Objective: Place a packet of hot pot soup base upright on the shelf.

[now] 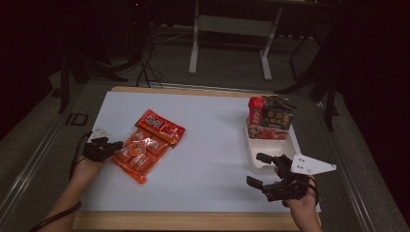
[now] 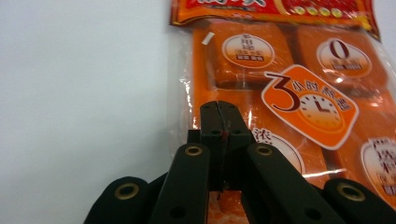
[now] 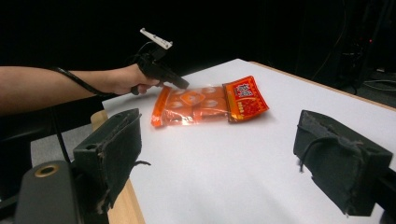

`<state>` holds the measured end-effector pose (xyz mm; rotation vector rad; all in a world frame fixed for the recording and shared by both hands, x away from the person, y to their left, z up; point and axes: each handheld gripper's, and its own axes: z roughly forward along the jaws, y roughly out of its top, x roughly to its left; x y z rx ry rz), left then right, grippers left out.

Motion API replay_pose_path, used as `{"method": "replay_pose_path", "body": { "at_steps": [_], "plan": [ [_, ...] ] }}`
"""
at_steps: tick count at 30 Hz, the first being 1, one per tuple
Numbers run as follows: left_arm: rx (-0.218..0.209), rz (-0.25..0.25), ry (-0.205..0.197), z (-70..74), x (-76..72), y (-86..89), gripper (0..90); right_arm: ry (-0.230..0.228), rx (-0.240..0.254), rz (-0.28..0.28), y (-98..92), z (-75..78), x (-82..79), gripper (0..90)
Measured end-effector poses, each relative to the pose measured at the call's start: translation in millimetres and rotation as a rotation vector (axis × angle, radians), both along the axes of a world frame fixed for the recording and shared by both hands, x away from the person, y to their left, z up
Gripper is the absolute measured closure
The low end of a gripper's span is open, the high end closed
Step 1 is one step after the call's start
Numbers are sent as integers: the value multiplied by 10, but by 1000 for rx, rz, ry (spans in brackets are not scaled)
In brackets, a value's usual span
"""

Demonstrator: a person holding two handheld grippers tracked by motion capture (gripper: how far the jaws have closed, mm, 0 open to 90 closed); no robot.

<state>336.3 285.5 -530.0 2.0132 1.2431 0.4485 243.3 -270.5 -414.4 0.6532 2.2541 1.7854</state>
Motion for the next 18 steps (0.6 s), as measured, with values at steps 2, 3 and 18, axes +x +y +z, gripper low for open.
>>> {"method": "replay_pose_path", "body": {
  "at_steps": [2, 3, 18],
  "plan": [
    [13, -22, 0, 13, -16, -90, 900, 5, 1, 0, 1, -4, -3, 149],
    [6, -30, 6, 19, -22, -127, 900, 5, 0, 0, 0, -6, -4, 149],
    [-14, -269, 40, 85, -181, -1050, 900, 8, -4, 7, 11, -13, -18, 149]
  ]
}}
